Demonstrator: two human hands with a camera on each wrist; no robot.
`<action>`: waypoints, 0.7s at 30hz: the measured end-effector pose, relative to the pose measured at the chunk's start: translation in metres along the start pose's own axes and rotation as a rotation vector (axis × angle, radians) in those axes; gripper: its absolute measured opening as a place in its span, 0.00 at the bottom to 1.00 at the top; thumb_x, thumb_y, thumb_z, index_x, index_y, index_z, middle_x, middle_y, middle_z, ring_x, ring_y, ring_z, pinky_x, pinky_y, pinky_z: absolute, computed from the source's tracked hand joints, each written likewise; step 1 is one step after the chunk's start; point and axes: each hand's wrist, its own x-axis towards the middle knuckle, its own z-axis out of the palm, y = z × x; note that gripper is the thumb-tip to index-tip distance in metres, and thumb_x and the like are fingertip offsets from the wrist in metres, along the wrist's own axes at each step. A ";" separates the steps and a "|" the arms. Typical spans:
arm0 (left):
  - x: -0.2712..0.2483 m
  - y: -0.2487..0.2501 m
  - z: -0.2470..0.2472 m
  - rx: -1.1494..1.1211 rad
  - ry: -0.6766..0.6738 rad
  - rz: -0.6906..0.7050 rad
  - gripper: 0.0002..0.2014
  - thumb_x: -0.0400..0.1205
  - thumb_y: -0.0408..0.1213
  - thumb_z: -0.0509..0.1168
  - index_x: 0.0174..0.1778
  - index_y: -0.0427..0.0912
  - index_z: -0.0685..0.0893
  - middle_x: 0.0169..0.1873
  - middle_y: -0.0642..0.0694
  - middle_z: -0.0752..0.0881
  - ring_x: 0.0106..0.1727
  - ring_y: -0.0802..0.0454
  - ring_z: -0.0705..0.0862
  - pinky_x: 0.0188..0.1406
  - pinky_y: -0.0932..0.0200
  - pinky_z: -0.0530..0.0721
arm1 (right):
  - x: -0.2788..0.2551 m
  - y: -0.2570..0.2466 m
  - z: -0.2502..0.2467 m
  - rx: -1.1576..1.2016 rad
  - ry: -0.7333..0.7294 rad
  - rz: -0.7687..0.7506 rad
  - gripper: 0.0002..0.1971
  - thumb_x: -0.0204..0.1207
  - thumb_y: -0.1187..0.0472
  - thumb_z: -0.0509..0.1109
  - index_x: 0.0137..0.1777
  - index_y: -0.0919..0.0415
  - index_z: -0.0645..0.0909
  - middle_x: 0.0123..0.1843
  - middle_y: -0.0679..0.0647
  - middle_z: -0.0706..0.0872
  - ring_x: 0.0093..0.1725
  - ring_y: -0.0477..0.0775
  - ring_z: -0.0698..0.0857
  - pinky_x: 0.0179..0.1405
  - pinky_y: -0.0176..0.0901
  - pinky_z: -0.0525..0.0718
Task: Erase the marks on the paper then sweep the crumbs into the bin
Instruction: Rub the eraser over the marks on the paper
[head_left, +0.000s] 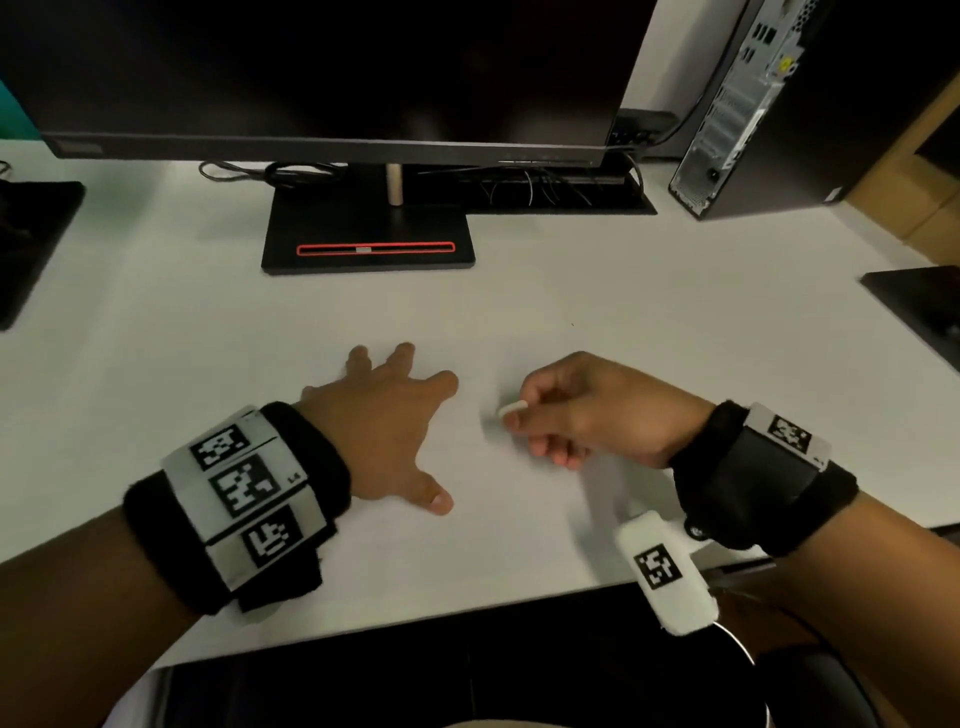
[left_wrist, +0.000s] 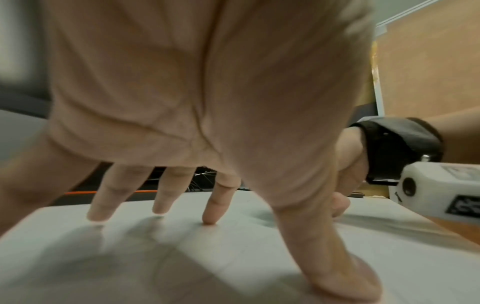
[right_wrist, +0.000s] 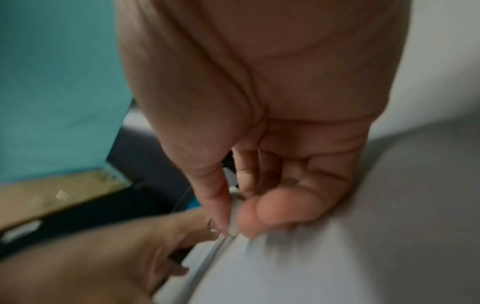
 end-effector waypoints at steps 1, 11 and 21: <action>0.002 0.000 0.000 -0.005 0.004 0.014 0.48 0.67 0.67 0.77 0.76 0.57 0.59 0.82 0.42 0.55 0.82 0.31 0.56 0.72 0.32 0.74 | 0.000 -0.003 0.004 -0.163 -0.021 -0.030 0.17 0.83 0.55 0.74 0.40 0.70 0.81 0.32 0.56 0.87 0.28 0.49 0.82 0.30 0.38 0.82; 0.009 0.002 0.001 0.064 0.009 -0.030 0.60 0.66 0.69 0.76 0.86 0.53 0.49 0.85 0.44 0.49 0.83 0.30 0.54 0.70 0.34 0.78 | 0.022 -0.024 -0.002 -0.727 0.037 -0.149 0.21 0.83 0.49 0.68 0.36 0.66 0.77 0.30 0.55 0.81 0.31 0.52 0.75 0.39 0.59 0.82; 0.012 0.002 0.002 0.067 -0.007 -0.034 0.61 0.67 0.69 0.75 0.87 0.53 0.45 0.87 0.43 0.40 0.85 0.28 0.47 0.72 0.33 0.76 | 0.030 -0.031 0.002 -0.761 -0.061 -0.135 0.22 0.84 0.48 0.66 0.34 0.64 0.83 0.29 0.53 0.88 0.25 0.44 0.77 0.38 0.49 0.83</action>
